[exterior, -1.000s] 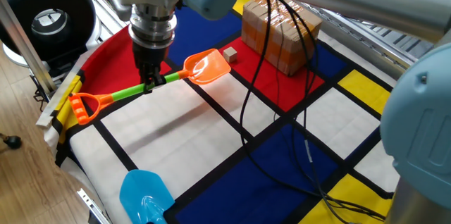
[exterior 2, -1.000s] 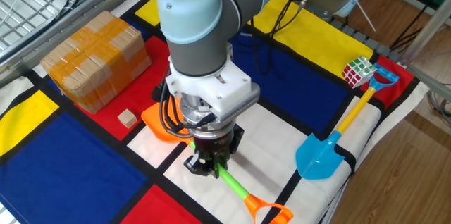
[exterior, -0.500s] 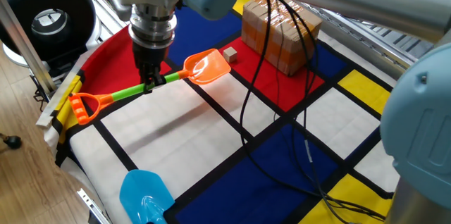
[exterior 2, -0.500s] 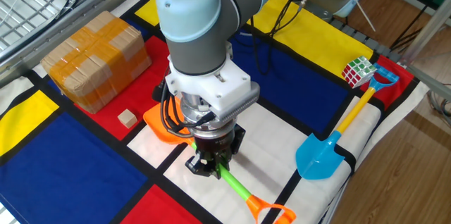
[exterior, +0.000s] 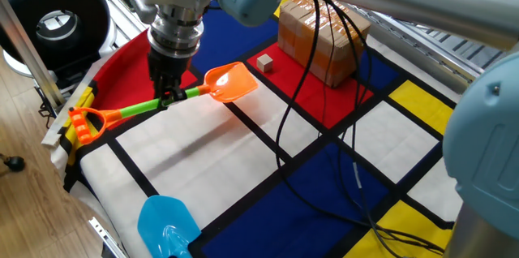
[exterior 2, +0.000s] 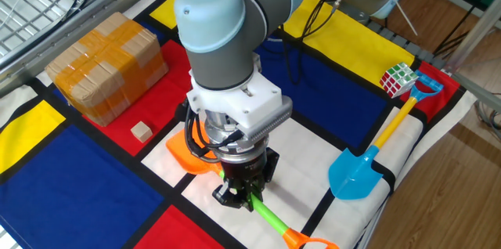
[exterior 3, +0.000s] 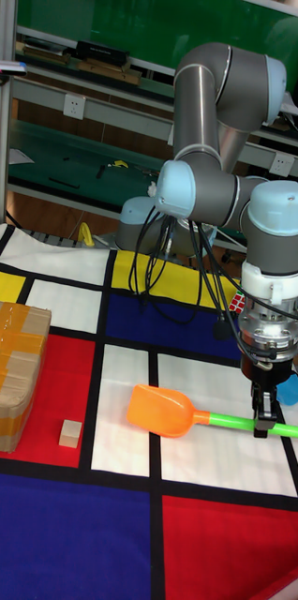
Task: Use a shovel to scoop up an object
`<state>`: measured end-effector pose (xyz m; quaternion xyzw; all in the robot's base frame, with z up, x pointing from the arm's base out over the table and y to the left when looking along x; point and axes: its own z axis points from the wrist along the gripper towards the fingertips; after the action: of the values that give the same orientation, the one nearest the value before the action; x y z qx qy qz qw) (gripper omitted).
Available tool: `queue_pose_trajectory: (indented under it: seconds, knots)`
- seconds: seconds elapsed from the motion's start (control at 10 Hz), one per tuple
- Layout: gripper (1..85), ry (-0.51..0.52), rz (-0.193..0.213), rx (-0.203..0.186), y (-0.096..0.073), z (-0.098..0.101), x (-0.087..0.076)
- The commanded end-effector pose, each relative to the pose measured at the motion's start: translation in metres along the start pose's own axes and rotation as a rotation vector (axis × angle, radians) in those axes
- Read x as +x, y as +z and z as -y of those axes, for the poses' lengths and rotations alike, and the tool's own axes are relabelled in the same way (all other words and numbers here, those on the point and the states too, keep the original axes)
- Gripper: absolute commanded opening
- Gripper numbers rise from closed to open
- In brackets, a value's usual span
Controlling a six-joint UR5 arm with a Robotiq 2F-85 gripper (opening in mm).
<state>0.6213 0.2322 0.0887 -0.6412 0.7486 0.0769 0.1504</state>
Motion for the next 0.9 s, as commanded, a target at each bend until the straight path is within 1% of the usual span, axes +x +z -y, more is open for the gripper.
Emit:
queue_pose_trajectory:
  seconds: [0.0,0.2,0.4,0.5,0.6,0.7,0.8]
  knots:
    - [1.0,-0.020,0.047,-0.009,-0.0028,0.0021,-0.0067]
    - [1.0,-0.017,0.046,-0.020,-0.0028,-0.0006,-0.0064]
    - [1.0,0.001,0.019,-0.017,-0.0026,0.0003,0.0006]
    - [1.0,0.013,0.019,-0.016,-0.0025,0.0007,0.0005]
    - [1.0,0.022,0.038,-0.021,-0.0027,-0.0008,-0.0045]
    - [1.0,0.011,0.050,-0.015,-0.0028,0.0008,-0.0074]
    - [1.0,-0.005,0.054,-0.015,-0.0031,0.0003,-0.0066]
